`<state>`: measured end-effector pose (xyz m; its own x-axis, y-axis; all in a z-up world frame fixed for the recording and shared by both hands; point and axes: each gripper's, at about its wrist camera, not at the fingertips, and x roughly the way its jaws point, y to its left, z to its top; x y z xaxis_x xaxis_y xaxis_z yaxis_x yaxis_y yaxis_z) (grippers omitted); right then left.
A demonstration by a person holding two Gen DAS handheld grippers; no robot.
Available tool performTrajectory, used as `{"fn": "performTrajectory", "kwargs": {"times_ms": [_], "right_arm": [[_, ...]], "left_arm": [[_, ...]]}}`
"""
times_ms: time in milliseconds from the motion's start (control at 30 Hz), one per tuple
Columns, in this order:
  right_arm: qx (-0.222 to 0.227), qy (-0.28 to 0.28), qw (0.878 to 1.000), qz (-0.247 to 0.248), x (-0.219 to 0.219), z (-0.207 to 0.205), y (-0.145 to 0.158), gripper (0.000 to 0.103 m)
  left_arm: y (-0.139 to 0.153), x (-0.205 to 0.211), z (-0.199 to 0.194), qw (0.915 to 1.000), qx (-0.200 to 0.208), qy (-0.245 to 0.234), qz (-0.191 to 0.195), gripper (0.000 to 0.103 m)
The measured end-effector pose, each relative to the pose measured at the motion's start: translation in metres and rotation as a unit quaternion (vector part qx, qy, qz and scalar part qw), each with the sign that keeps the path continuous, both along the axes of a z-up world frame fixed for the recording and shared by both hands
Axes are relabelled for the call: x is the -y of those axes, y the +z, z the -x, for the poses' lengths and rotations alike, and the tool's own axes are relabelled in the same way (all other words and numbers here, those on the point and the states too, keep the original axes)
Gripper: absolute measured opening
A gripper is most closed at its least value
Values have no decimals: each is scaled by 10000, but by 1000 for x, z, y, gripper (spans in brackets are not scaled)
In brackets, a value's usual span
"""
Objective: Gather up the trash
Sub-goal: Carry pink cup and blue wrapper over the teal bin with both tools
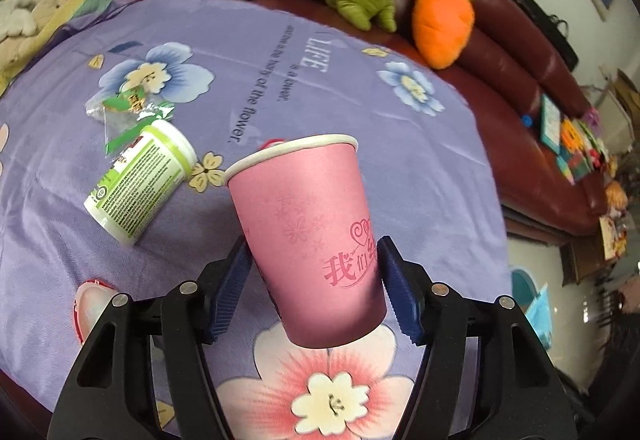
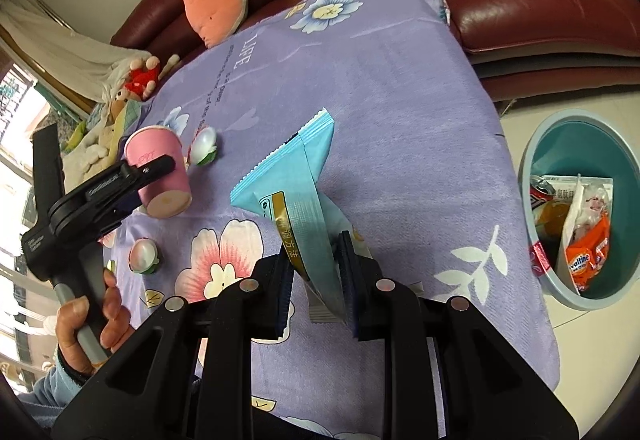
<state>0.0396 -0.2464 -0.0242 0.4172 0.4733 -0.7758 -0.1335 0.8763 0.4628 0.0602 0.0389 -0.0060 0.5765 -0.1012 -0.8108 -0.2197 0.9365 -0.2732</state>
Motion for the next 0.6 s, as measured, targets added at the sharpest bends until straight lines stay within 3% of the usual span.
{"fn": "performTrajectory", "kwargs": {"times_ms": [267, 600], "right_arm": [[212, -499, 9984, -171, 41, 11, 12, 21], [503, -1573, 9856, -355, 129, 30, 26, 21]], "left_arm": [[27, 38, 12, 9962, 379, -773, 93, 65], [43, 144, 7, 9750, 562, -2147, -37, 65]]}}
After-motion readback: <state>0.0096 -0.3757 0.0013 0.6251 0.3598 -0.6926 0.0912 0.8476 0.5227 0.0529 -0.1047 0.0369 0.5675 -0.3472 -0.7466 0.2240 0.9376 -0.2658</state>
